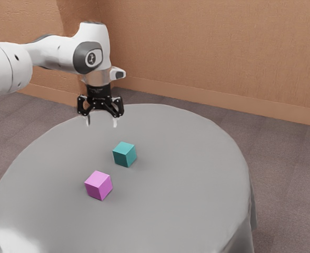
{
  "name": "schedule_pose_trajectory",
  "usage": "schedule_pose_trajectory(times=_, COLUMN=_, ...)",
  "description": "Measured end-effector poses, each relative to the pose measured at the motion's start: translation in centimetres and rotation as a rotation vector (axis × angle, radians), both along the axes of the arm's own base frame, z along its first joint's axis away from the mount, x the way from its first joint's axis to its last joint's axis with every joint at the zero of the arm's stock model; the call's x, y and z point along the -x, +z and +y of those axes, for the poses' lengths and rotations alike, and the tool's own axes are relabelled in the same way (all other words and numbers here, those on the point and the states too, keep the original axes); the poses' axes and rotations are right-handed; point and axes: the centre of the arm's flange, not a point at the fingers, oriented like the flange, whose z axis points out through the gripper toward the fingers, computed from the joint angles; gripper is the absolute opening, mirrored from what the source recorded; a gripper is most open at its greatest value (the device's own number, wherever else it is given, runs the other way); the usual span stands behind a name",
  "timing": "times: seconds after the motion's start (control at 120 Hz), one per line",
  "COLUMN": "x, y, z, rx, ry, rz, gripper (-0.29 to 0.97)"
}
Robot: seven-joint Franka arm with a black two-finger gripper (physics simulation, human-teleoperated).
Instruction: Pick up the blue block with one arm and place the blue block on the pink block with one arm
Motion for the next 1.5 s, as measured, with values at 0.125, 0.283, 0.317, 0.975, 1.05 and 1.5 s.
schedule_pose_trajectory(times=0.125, x=-1.2, y=-2.3, z=-0.1, rx=0.003, ry=-0.034, rz=-0.058, gripper=0.68)
schedule_pose_trajectory(times=0.283, x=-2.5, y=-6.1, z=-0.4, rx=0.019, ry=-0.091, rz=-0.104, gripper=0.68)
schedule_pose_trajectory(times=0.317, x=-1.7, y=-7.5, z=-0.6, rx=0.033, ry=-0.096, rz=-0.097, gripper=0.68)
schedule_pose_trajectory(times=0.975, x=-0.9, y=-13.1, z=-1.5, rx=0.104, ry=-0.324, rz=-0.19, gripper=0.68)
schedule_pose_trajectory(times=1.05, x=-1.1, y=-13.7, z=-0.8, rx=0.105, ry=-0.344, rz=-0.189, gripper=0.68)
schedule_pose_trajectory(times=1.5, x=-3.8, y=-16.0, z=0.1, rx=0.104, ry=-0.458, rz=-0.205, gripper=0.68)
